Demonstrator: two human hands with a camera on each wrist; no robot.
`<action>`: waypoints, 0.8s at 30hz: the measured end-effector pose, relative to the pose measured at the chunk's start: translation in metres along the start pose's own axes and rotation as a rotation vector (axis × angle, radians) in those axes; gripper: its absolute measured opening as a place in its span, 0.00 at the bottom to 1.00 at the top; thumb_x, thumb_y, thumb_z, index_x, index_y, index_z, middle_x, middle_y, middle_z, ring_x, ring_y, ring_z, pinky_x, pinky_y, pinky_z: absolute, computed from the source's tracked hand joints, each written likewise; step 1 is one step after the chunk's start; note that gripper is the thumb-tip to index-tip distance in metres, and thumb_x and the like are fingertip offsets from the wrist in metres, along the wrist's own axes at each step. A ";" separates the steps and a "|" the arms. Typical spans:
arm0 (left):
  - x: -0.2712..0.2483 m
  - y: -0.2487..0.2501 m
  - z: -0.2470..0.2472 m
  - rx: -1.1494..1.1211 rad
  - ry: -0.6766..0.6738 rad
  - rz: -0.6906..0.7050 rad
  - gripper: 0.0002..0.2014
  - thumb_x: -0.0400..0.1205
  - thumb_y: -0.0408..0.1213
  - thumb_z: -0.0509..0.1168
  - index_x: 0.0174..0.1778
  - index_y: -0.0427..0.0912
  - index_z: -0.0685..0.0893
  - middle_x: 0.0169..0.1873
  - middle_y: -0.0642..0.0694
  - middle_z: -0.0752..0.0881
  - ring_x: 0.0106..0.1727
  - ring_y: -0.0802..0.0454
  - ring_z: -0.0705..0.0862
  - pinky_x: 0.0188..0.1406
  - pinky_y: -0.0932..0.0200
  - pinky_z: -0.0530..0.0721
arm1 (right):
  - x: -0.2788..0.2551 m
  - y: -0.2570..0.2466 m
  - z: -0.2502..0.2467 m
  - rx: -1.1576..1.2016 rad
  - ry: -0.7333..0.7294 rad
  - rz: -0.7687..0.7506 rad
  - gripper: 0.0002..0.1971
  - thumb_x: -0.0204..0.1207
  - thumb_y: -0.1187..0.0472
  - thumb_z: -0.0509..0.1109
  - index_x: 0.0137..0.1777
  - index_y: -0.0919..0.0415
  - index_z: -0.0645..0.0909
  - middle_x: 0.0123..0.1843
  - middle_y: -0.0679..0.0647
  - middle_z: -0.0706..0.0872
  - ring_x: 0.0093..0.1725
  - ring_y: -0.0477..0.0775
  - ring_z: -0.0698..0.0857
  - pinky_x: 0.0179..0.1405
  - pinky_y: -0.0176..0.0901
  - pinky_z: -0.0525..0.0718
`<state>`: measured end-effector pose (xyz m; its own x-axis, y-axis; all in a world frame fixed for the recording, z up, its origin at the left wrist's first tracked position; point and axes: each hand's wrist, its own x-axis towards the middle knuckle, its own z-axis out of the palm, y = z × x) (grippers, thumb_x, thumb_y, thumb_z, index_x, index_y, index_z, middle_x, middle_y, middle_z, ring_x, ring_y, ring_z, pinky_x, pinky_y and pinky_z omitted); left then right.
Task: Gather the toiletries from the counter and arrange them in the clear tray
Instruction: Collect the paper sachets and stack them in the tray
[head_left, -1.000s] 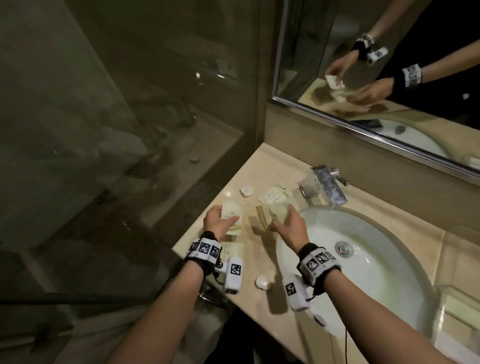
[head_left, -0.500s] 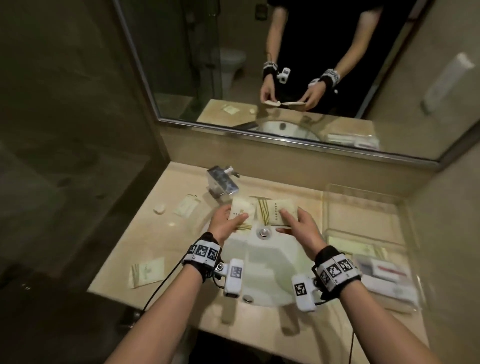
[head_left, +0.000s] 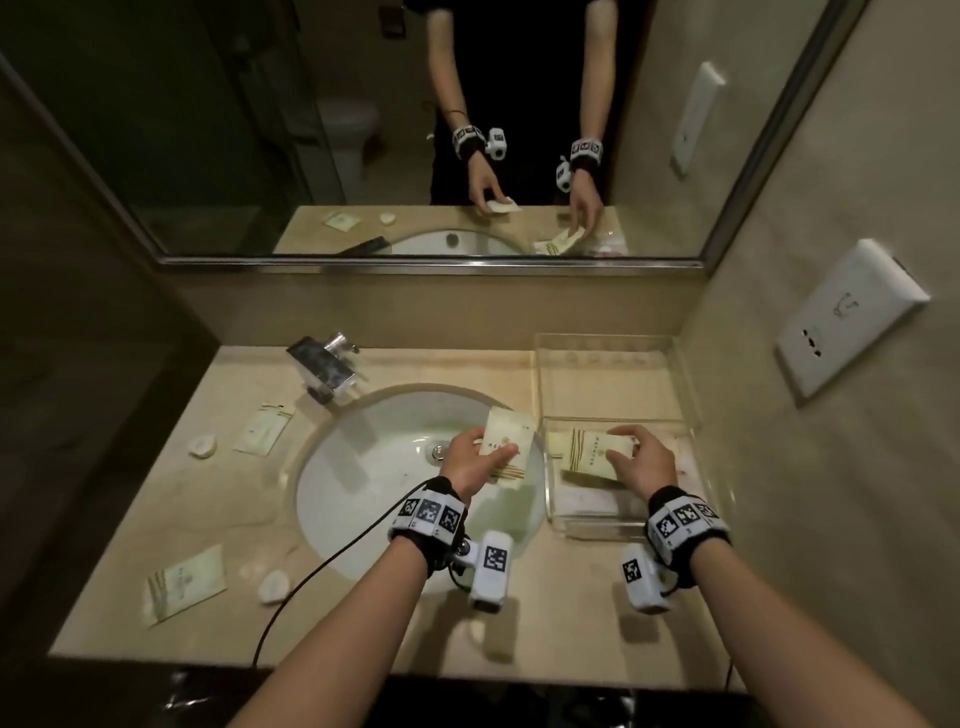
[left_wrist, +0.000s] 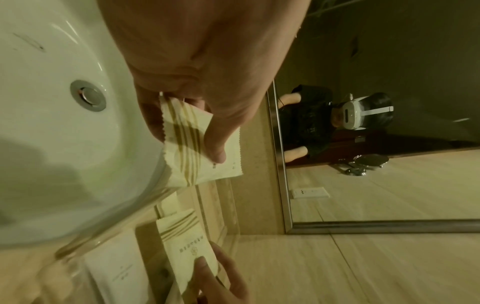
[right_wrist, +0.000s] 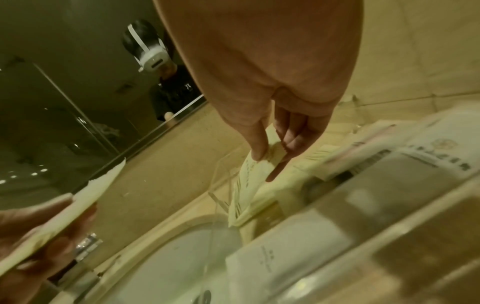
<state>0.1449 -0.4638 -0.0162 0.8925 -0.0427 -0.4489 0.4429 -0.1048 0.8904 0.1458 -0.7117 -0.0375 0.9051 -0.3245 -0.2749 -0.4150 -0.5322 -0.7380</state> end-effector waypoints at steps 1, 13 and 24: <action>-0.001 -0.002 0.005 0.004 -0.001 -0.010 0.23 0.75 0.36 0.75 0.65 0.35 0.79 0.55 0.35 0.88 0.53 0.40 0.88 0.44 0.52 0.88 | 0.003 0.005 0.002 -0.021 -0.009 -0.006 0.14 0.74 0.67 0.75 0.59 0.56 0.84 0.60 0.63 0.87 0.51 0.57 0.82 0.52 0.40 0.77; -0.004 -0.016 0.002 0.054 0.065 -0.031 0.23 0.76 0.35 0.74 0.64 0.32 0.78 0.56 0.34 0.87 0.55 0.39 0.88 0.47 0.51 0.89 | 0.030 0.022 0.024 -0.184 -0.141 -0.095 0.11 0.73 0.70 0.75 0.53 0.57 0.87 0.61 0.66 0.84 0.64 0.64 0.82 0.59 0.41 0.75; 0.000 -0.015 0.001 0.097 0.069 -0.041 0.20 0.78 0.34 0.72 0.64 0.31 0.78 0.54 0.34 0.87 0.47 0.45 0.86 0.35 0.61 0.87 | 0.023 0.031 0.028 -0.292 -0.045 -0.183 0.15 0.72 0.64 0.77 0.59 0.59 0.84 0.60 0.59 0.77 0.64 0.62 0.78 0.66 0.49 0.76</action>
<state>0.1383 -0.4634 -0.0298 0.8792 0.0320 -0.4754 0.4716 -0.2011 0.8586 0.1565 -0.7141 -0.0841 0.9675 -0.1715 -0.1860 -0.2485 -0.7819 -0.5717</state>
